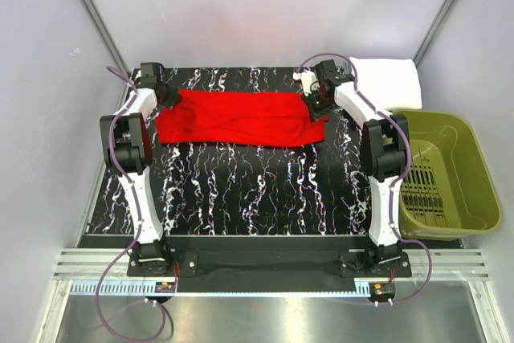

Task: Fold and stack the t-shirts
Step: Fold the tshirt

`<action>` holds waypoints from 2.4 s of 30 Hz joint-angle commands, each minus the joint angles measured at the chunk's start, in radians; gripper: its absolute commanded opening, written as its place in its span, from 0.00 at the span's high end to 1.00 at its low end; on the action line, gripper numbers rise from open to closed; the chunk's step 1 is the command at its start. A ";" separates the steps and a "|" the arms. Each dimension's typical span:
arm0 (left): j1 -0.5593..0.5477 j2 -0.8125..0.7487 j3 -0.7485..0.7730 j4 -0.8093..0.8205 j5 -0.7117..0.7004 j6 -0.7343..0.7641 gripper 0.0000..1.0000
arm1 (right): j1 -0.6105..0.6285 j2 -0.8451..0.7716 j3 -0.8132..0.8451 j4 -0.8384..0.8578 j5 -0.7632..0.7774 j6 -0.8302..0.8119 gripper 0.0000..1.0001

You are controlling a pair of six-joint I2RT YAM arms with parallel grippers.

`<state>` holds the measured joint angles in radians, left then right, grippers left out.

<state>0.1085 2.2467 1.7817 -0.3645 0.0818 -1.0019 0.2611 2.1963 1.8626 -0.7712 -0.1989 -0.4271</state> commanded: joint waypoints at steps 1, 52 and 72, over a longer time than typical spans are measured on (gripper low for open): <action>0.006 -0.059 0.011 0.038 0.025 -0.006 1.00 | 0.006 -0.026 0.032 0.050 0.070 -0.001 1.00; 0.049 -0.435 -0.352 0.042 0.033 -0.057 1.00 | 0.041 -0.475 -0.442 -0.140 0.193 0.289 1.00; 0.036 -0.165 -0.050 -0.045 -0.047 -0.035 1.00 | -0.020 -0.107 -0.154 -0.099 0.306 0.151 1.00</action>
<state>0.1425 2.0583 1.6600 -0.4263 0.0719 -1.0473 0.2474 2.0850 1.6344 -0.8848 0.0639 -0.2417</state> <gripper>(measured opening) 0.012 0.015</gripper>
